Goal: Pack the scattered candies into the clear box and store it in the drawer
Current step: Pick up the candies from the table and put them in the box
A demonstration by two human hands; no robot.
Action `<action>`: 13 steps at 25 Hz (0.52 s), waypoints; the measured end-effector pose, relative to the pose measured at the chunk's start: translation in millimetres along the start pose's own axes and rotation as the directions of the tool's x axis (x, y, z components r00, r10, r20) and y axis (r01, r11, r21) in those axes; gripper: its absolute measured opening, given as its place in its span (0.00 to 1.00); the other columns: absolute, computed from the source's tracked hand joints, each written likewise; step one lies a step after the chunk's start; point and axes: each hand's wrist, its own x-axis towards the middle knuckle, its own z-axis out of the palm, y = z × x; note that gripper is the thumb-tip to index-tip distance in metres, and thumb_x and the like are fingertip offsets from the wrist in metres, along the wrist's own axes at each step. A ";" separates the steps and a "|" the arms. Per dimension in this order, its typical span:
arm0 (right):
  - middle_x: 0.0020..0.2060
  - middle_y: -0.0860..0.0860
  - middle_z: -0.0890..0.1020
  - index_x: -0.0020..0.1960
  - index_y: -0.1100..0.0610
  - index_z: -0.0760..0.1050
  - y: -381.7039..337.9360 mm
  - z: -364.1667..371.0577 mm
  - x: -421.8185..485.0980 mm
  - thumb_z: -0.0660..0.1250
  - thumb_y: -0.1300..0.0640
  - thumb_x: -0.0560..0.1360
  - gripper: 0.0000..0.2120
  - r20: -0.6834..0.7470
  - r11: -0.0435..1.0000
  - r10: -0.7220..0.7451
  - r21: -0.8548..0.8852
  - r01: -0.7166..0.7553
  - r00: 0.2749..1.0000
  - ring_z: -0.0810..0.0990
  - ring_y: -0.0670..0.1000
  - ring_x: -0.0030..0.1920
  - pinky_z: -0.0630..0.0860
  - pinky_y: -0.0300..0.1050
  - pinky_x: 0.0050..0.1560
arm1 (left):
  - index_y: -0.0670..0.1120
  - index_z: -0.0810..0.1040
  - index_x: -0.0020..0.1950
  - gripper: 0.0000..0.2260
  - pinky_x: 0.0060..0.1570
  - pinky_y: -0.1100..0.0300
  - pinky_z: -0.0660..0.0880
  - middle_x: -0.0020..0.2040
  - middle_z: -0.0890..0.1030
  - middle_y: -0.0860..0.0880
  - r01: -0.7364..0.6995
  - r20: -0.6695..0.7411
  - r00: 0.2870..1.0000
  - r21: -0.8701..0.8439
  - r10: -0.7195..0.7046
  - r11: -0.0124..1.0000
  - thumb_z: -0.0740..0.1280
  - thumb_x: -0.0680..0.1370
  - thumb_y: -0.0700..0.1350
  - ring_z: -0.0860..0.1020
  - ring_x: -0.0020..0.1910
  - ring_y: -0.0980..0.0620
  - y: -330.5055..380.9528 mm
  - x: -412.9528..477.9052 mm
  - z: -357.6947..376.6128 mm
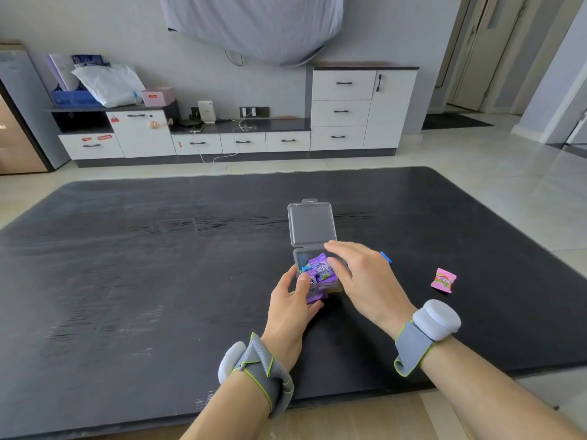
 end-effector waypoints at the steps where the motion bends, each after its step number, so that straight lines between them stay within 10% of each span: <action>1: 0.63 0.54 0.82 0.67 0.58 0.78 8.2 -2.4 0.6 0.64 0.59 0.81 0.15 -0.015 0.999 0.016 -0.030 -0.016 1.000 0.79 0.54 0.64 0.73 0.47 0.65 | 0.49 0.69 0.76 0.19 0.60 0.51 0.79 0.64 0.82 0.45 -0.006 0.001 1.000 -0.004 0.006 1.000 0.60 0.84 0.45 0.82 0.62 0.43 -1.7 1.4 0.2; 13: 0.71 0.57 0.68 0.73 0.56 0.65 79.6 16.8 -3.1 0.59 0.58 0.83 0.19 0.271 0.887 0.332 -0.415 -0.202 0.904 0.62 0.63 0.72 0.74 0.59 0.57 | 0.60 0.77 0.56 0.09 0.53 0.56 0.80 0.55 0.85 0.53 -0.027 0.003 1.000 -0.012 0.027 1.000 0.61 0.84 0.46 0.84 0.59 0.46 -8.0 5.1 -4.8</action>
